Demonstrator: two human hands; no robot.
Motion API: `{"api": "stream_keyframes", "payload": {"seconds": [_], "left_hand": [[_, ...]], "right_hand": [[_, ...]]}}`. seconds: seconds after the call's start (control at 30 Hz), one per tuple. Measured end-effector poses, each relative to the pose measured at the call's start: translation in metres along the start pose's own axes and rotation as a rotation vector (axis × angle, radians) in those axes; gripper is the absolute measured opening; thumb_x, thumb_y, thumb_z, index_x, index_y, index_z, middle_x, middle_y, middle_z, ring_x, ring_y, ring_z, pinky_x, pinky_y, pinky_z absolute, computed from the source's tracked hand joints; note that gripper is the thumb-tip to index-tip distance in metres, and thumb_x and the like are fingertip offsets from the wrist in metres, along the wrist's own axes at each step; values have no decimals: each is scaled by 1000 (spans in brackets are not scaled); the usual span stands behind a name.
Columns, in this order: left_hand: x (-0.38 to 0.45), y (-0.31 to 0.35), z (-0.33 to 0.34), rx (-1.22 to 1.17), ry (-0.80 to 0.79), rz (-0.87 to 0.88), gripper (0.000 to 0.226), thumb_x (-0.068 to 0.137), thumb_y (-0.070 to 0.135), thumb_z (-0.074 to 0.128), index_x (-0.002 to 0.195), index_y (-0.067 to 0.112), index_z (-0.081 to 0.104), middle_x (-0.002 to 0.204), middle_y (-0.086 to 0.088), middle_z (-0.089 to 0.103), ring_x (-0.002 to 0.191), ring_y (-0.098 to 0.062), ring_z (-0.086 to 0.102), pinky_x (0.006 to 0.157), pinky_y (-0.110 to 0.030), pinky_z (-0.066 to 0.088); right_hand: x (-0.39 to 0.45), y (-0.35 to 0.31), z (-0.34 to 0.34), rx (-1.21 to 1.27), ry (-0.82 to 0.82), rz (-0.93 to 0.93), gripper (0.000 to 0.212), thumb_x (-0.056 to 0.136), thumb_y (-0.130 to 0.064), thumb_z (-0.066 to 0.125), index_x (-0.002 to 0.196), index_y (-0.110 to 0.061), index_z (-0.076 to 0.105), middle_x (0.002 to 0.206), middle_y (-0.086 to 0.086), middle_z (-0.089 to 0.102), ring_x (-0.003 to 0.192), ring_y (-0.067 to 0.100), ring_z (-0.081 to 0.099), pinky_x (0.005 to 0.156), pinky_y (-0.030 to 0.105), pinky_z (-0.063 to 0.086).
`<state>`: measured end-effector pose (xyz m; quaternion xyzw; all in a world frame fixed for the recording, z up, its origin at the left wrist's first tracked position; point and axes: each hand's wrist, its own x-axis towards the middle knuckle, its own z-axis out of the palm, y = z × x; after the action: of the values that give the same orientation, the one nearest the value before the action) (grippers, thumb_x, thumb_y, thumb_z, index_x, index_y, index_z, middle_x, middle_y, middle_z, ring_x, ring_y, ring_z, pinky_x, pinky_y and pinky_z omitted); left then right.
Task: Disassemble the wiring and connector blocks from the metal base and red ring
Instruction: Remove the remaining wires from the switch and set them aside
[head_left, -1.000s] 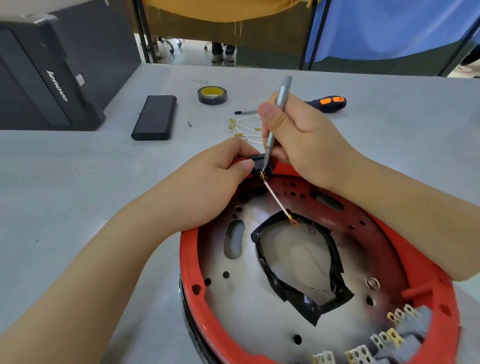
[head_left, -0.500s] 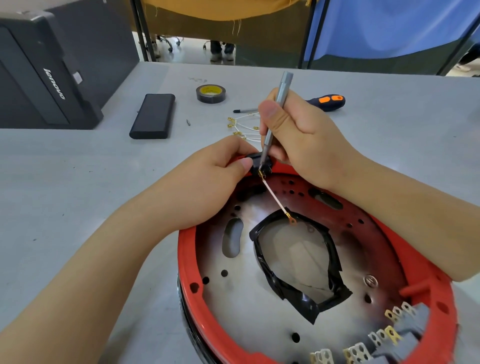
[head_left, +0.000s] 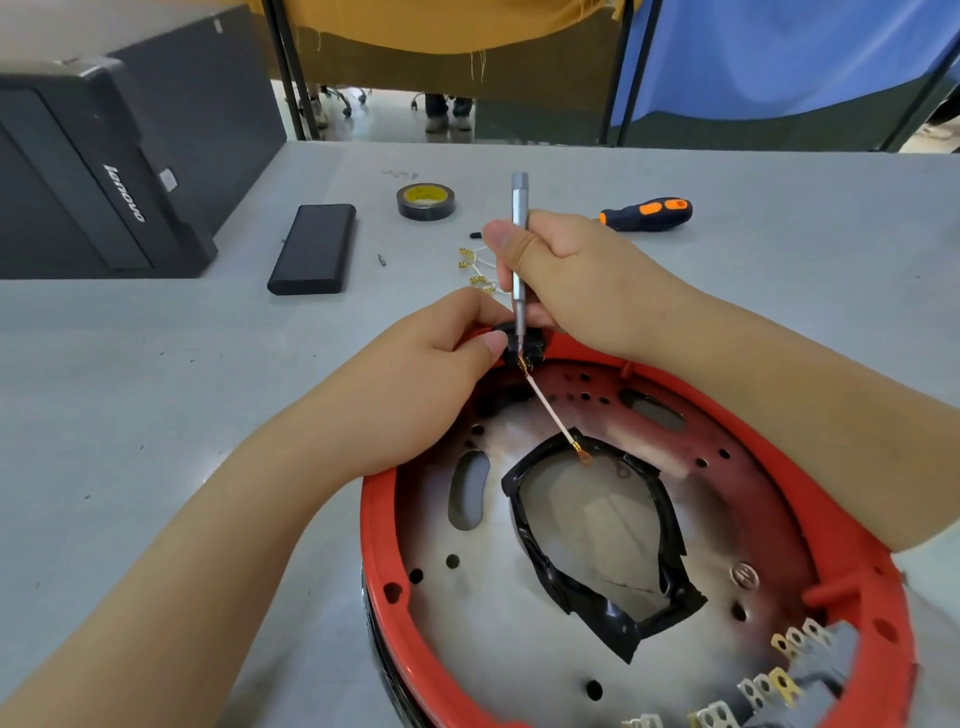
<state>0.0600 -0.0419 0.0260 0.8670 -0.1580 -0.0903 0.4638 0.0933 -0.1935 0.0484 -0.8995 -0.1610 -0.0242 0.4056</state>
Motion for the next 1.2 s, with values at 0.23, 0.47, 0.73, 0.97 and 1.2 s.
{"api": "stream_keyframes", "payload": {"seconds": [0.23,0.47,0.73,0.97,1.2], "left_hand": [[0,-1,0,-3,-4,-8,18,99,28,42,103,34,58,92,13,64,62,6,48,59,-20,35],[0,0,1,-18,3,14,19,99,25,42,104,32,59,81,17,60,57,10,49,48,-5,33],[2,-1,1,-29,3,26,22,98,23,42,106,34,59,90,21,62,65,14,51,51,-3,34],[2,-4,1,-12,-1,12,17,99,27,42,100,33,59,81,14,61,56,6,47,48,-7,33],[-2,-2,0,6,-7,1,18,99,30,42,101,34,59,91,10,64,61,3,48,59,-21,37]], "right_hand": [[-14,7,-2,325,80,-55,33,102,-32,38,79,-11,47,42,-12,42,40,2,39,45,11,36],[-9,6,1,128,62,-53,36,102,-38,35,75,-18,48,41,-15,46,40,0,45,49,11,33],[-5,3,4,-94,-14,-24,43,100,-45,35,65,-25,48,43,-17,52,46,2,46,61,26,36],[-10,6,-4,429,81,-76,32,102,-32,39,78,-13,49,49,1,46,37,4,40,41,15,34],[-21,0,-23,384,242,-295,16,94,-8,57,85,-15,46,68,11,49,41,4,48,40,13,35]]}}
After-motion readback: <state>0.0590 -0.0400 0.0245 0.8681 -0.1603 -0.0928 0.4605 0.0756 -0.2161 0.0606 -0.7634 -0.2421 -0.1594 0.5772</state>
